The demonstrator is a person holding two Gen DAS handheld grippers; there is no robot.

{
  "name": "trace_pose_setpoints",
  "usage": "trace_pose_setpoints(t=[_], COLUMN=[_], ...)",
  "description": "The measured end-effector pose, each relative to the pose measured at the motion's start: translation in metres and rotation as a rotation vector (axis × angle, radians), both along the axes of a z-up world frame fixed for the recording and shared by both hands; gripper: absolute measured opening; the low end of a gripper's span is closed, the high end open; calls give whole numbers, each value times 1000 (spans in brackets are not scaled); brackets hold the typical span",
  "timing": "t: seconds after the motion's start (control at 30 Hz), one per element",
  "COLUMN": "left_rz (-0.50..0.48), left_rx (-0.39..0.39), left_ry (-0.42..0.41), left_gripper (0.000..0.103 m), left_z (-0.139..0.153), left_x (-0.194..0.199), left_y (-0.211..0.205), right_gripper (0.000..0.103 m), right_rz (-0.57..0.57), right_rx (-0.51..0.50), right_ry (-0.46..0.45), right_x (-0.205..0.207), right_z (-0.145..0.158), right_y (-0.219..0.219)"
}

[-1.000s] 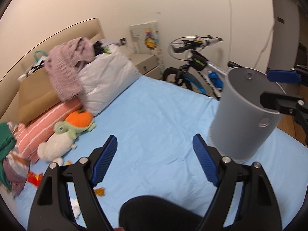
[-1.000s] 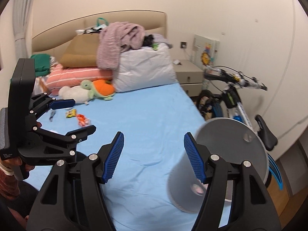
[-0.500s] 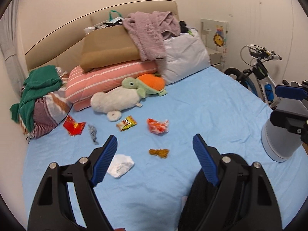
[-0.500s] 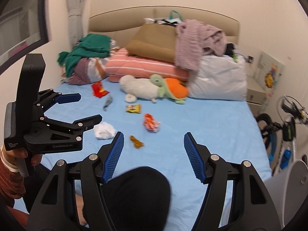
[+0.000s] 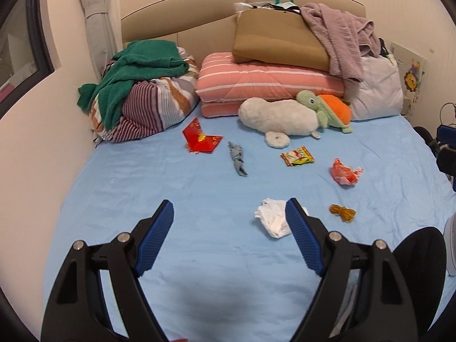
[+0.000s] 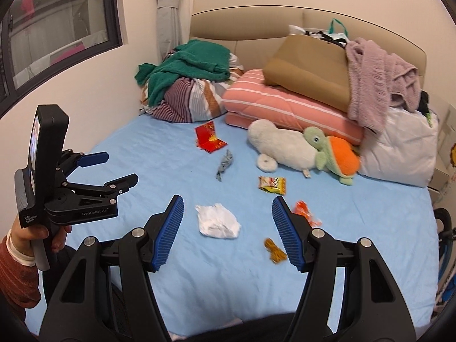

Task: Collect trash
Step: 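Return both tools to the bed toward the red envelope and grey sock, then grasp the red envelope with left tool while right tool grasps grey sock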

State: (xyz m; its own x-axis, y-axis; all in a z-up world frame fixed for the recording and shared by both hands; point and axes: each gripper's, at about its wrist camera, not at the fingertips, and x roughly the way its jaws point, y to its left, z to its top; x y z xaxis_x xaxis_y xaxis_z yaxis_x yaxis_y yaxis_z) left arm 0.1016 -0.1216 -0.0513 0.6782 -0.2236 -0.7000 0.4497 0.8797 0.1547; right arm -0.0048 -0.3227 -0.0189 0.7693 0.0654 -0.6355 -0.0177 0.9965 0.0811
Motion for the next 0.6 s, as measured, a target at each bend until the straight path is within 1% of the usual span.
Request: trace_pose_setpoints(t=[0.13,0.27,0.4,0.6], left_rz=[53,83,100,108], left_rx=[8,16,23,21], left_ry=[-2,-2,8,38], left_gripper=[81,81,81,81], left_z=[-7,-14,-27,-52], left_x=[26,53,84,138], left_y=[20,31,38,38], right_gripper=[62,62,62,62], right_rz=[31,55,72,76], right_rx=[3,5,-4,-10], right_ry=[7,23,36,62], right_x=[43,82,124,183], right_z=[-10,-24,-38,-63], right_y=[15,30,43,48])
